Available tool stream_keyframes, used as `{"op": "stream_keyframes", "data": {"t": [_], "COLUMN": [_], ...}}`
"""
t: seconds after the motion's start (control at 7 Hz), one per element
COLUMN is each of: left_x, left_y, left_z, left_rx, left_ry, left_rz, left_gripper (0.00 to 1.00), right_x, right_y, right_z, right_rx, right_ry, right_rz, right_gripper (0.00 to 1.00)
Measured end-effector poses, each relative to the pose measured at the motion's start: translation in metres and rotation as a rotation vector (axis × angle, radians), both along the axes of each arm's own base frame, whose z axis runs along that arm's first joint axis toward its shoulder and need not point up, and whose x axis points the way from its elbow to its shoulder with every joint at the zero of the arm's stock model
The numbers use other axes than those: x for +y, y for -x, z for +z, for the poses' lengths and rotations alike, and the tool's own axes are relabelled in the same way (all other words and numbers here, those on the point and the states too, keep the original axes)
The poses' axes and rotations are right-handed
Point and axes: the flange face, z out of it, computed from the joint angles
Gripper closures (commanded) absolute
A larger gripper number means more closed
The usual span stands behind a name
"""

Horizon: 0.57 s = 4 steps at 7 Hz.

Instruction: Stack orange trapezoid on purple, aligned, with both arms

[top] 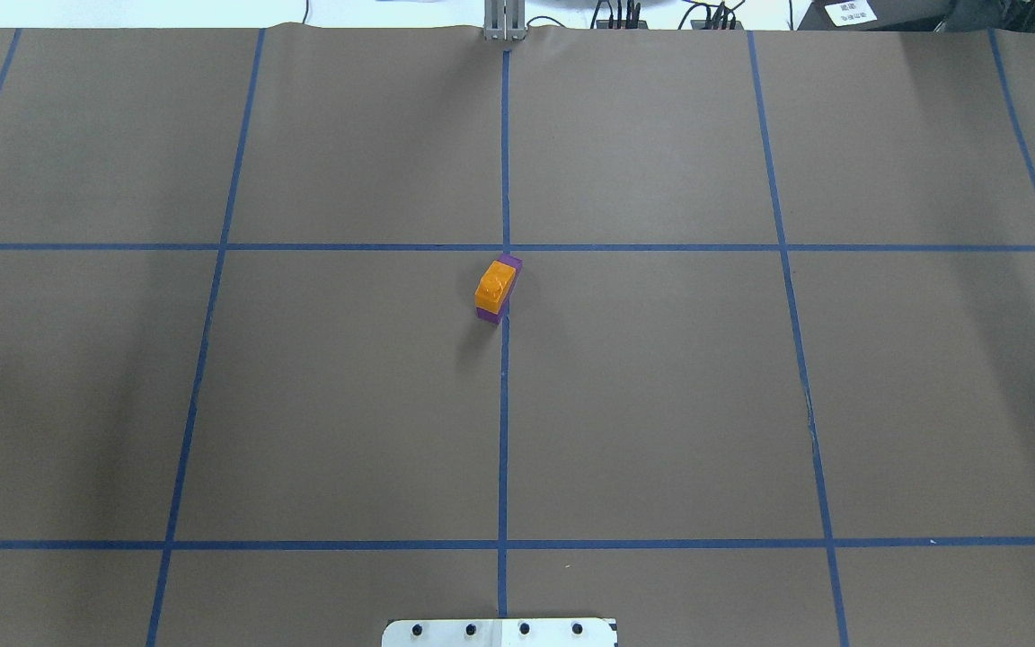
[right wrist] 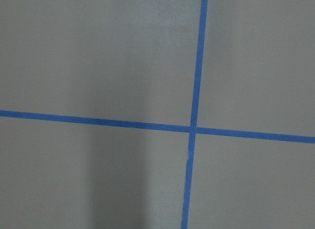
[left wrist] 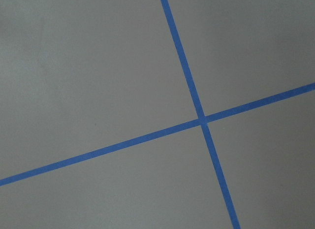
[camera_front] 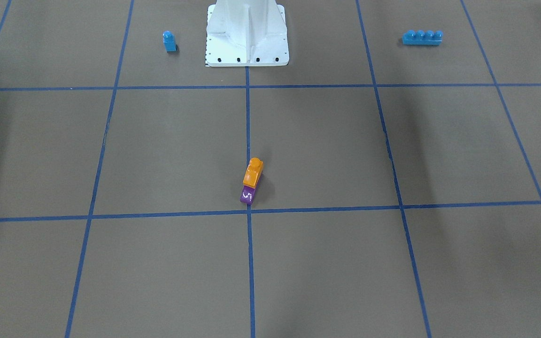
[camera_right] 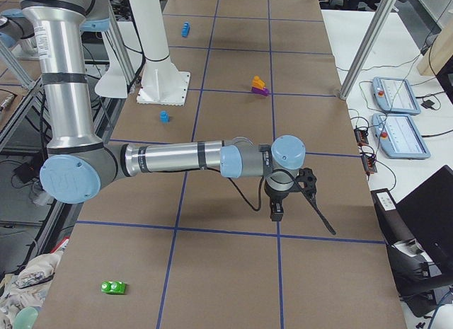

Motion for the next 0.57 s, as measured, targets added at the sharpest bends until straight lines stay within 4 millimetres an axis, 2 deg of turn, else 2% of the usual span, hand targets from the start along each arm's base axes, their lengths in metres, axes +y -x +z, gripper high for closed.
{"op": "stream_keyframes", "data": {"t": [0.57], "left_x": [0.003], "left_y": [0.0], "left_z": [-0.001], "left_rx": [0.006], "left_ry": [0.007], "left_rz": [-0.002], "left_gripper": [0.0], "right_x": [0.019], "right_y": [-0.004], "right_z": [0.022], "right_rx": [0.002], "right_ry": [0.022], "right_rz": [-0.012], "right_gripper": [0.0]}}
